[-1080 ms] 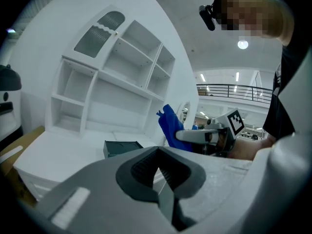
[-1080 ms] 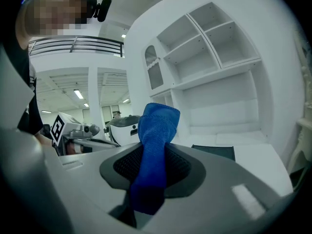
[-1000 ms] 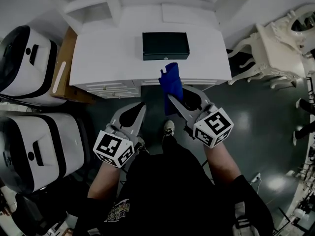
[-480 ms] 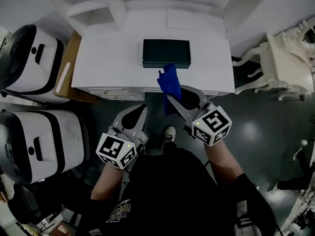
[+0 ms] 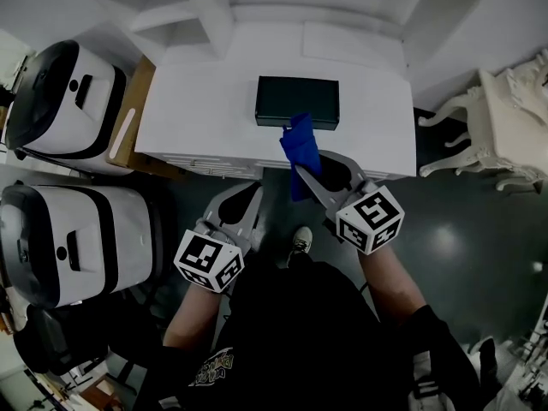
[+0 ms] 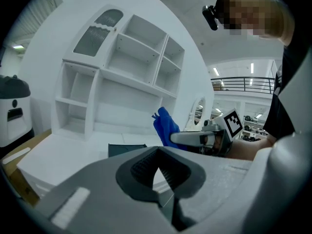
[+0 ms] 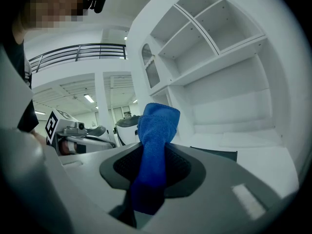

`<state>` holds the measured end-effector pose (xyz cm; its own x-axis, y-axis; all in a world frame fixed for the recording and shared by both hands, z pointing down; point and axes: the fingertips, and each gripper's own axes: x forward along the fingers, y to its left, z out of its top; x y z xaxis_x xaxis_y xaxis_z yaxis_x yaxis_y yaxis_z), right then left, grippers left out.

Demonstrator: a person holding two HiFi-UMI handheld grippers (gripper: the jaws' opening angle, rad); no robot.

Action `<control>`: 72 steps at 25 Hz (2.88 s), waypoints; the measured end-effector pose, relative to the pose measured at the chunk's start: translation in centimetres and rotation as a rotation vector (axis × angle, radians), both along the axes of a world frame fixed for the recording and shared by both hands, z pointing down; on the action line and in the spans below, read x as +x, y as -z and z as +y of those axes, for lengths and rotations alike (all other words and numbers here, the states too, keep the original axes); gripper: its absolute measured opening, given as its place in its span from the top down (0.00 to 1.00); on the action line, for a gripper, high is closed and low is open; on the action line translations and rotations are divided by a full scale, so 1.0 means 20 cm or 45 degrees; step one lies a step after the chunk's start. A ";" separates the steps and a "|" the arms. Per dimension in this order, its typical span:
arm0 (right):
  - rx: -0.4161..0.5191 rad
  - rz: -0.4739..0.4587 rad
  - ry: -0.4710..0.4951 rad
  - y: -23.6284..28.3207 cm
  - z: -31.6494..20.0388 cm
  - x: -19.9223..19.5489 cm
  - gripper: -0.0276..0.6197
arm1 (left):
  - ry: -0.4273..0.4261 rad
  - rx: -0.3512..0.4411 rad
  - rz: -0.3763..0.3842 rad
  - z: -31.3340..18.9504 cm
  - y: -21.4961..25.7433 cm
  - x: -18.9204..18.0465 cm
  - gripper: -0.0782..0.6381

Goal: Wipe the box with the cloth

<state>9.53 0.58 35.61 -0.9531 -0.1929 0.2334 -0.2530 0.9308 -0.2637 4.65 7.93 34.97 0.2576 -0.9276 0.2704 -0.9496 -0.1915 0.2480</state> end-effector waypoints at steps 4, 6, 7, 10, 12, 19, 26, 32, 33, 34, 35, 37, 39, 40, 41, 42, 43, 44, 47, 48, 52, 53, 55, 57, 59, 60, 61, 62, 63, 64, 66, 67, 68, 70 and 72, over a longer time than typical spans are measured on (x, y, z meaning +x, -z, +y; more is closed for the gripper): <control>-0.010 0.007 -0.017 -0.02 -0.04 -0.01 0.73 | -0.021 0.001 -0.005 -0.03 0.00 0.00 0.89; -0.012 0.015 -0.028 -0.03 -0.05 -0.04 0.73 | -0.039 0.004 -0.005 -0.06 0.00 -0.03 0.89; -0.012 0.021 -0.035 -0.03 -0.06 -0.06 0.73 | -0.048 0.006 -0.003 -0.07 -0.01 -0.05 0.89; -0.010 0.040 -0.072 -0.05 -0.09 -0.12 0.73 | -0.085 0.012 0.004 -0.12 -0.02 -0.12 0.89; -0.005 0.051 -0.109 -0.05 -0.13 -0.17 0.73 | -0.123 0.015 0.011 -0.16 -0.03 -0.17 0.89; -0.016 0.090 -0.283 -0.05 -0.25 -0.34 0.73 | -0.297 0.014 0.031 -0.32 -0.03 -0.40 0.89; -0.025 0.154 -0.407 -0.09 -0.30 -0.51 0.73 | -0.399 0.020 0.079 -0.38 -0.06 -0.61 0.89; -0.029 0.193 -0.482 -0.12 -0.30 -0.64 0.73 | -0.471 0.031 0.086 -0.38 -0.08 -0.76 0.89; -0.030 0.199 -0.495 -0.13 -0.30 -0.66 0.73 | -0.481 0.033 0.090 -0.38 -0.08 -0.78 0.89; -0.031 0.204 -0.508 -0.13 -0.30 -0.68 0.73 | -0.490 0.035 0.092 -0.37 -0.08 -0.81 0.89; -0.031 0.209 -0.519 -0.14 -0.30 -0.70 0.73 | -0.497 0.034 0.094 -0.37 -0.08 -0.83 0.89; -0.033 0.218 -0.540 -0.15 -0.30 -0.73 0.73 | -0.512 0.032 0.099 -0.36 -0.08 -0.88 0.89; -0.035 0.231 -0.560 -0.16 -0.31 -0.75 0.73 | -0.530 0.030 0.102 -0.34 -0.08 -0.91 0.89; -0.035 0.240 -0.569 -0.17 -0.30 -0.76 0.73 | -0.540 0.030 0.105 -0.33 -0.08 -0.92 0.89; -0.033 0.251 -0.578 -0.17 -0.30 -0.77 0.73 | -0.549 0.031 0.108 -0.32 -0.08 -0.93 0.89; -0.030 0.264 -0.587 -0.18 -0.30 -0.78 0.73 | -0.557 0.032 0.111 -0.31 -0.09 -0.94 0.89; -0.029 0.275 -0.595 -0.19 -0.30 -0.79 0.73 | -0.564 0.032 0.112 -0.31 -0.09 -0.95 0.89; -0.028 0.284 -0.601 -0.20 -0.31 -0.80 0.73 | -0.567 0.033 0.112 -0.30 -0.09 -0.96 0.89; -0.033 0.315 -0.603 -0.25 -0.31 -0.81 0.73 | -0.573 0.035 0.109 -0.28 -0.10 -0.97 0.89; -0.035 0.324 -0.601 -0.27 -0.32 -0.81 0.73 | -0.575 0.037 0.105 -0.28 -0.09 -0.96 0.89; -0.034 0.354 -0.582 -0.32 -0.34 -0.84 0.73 | -0.556 0.044 0.091 -0.26 -0.09 -0.98 0.89; -0.034 0.360 -0.576 -0.33 -0.35 -0.84 0.73 | -0.544 0.042 0.087 -0.26 -0.09 -0.99 0.89; -0.032 0.373 -0.564 -0.35 -0.38 -0.85 0.73 | -0.521 0.039 0.077 -0.27 -0.10 -1.00 0.89; -0.036 0.389 -0.555 -0.38 -0.42 -0.85 0.73 | -0.505 0.037 0.071 -0.28 -0.10 -1.00 0.89; -0.045 0.410 -0.544 -0.41 -0.46 -0.85 0.73 | -0.490 0.033 0.068 -0.29 -0.10 -0.99 0.89; -0.051 0.419 -0.535 -0.43 -0.48 -0.85 0.73 | -0.481 0.032 0.068 -0.31 -0.10 -0.98 0.89; -0.057 0.428 -0.525 -0.44 -0.50 -0.85 0.73 | -0.471 0.032 0.067 -0.32 -0.09 -0.97 0.89; -0.062 0.437 -0.513 -0.46 -0.52 -0.86 0.73 | -0.462 0.031 0.066 -0.34 -0.09 -0.96 0.89; -0.068 0.446 -0.502 -0.48 -0.55 -0.86 0.73 | -0.457 0.029 0.063 -0.35 -0.09 -0.95 0.89; -0.074 0.455 -0.493 -0.49 -0.57 -0.86 0.73 | -0.455 0.025 0.060 -0.37 -0.09 -0.93 0.89; -0.088 0.475 -0.481 -0.53 -0.61 -0.85 0.73 | -0.456 0.013 0.053 -0.39 -0.09 -0.90 0.89; -0.095 0.484 -0.476 -0.55 -0.64 -0.85 0.73 | -0.455 0.008 0.049 -0.40 -0.09 -0.88 0.89; -0.100 0.493 -0.471 -0.57 -0.66 -0.85 0.73 | -0.451 0.004 0.044 -0.42 -0.09 -0.87 0.89; -0.102 0.521 -0.463 -0.61 -0.70 -0.85 0.73 | -0.436 -0.004 0.041 -0.45 -0.10 -0.87 0.89; -0.107 0.552 -0.456 -0.66 -0.74 -0.85 0.73 | -0.422 -0.018 0.042 -0.47 -0.11 -0.86 0.89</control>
